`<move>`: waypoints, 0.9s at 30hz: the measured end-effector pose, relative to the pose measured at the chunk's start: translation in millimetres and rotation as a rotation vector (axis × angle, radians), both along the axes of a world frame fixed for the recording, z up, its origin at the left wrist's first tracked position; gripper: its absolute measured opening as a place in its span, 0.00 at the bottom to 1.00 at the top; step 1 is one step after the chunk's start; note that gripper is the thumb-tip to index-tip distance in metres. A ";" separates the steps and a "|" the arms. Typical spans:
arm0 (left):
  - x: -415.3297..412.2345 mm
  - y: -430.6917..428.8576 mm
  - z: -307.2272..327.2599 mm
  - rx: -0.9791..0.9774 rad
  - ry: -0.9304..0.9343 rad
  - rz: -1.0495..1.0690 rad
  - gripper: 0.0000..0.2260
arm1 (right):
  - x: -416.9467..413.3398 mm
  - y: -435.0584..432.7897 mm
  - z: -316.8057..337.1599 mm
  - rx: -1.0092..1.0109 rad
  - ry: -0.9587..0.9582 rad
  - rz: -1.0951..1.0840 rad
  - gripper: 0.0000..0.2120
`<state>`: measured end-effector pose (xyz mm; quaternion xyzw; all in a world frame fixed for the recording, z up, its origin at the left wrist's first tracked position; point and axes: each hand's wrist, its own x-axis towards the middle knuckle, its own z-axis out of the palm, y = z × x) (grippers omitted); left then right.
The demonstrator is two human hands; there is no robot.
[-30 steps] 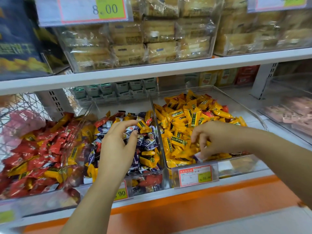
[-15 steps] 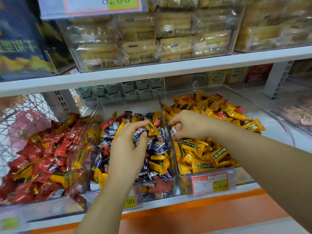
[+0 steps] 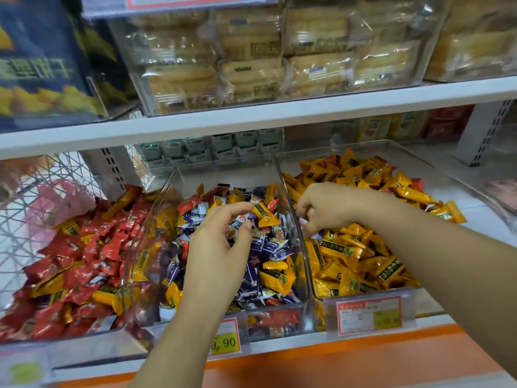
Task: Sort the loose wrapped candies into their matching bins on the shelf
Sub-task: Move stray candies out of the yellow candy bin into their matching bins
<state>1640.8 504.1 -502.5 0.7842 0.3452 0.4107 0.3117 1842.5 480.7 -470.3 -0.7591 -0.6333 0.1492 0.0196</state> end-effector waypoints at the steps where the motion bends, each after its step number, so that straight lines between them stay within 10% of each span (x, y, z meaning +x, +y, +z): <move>1: -0.3 -0.3 0.4 0.002 0.000 -0.001 0.13 | 1.2 -1.8 -0.4 0.007 -0.015 0.004 0.12; 18: -4.0 -0.5 5.7 0.035 -0.095 0.038 0.14 | -7.1 -43.8 44.5 0.608 0.195 -0.173 0.08; 22: -5.8 2.2 3.4 0.095 -0.173 0.076 0.15 | -39.8 -33.7 34.7 0.537 0.507 -0.009 0.14; 27: -7.0 1.2 3.4 0.143 -0.165 0.052 0.15 | -28.5 -36.1 37.2 0.556 0.436 -0.008 0.16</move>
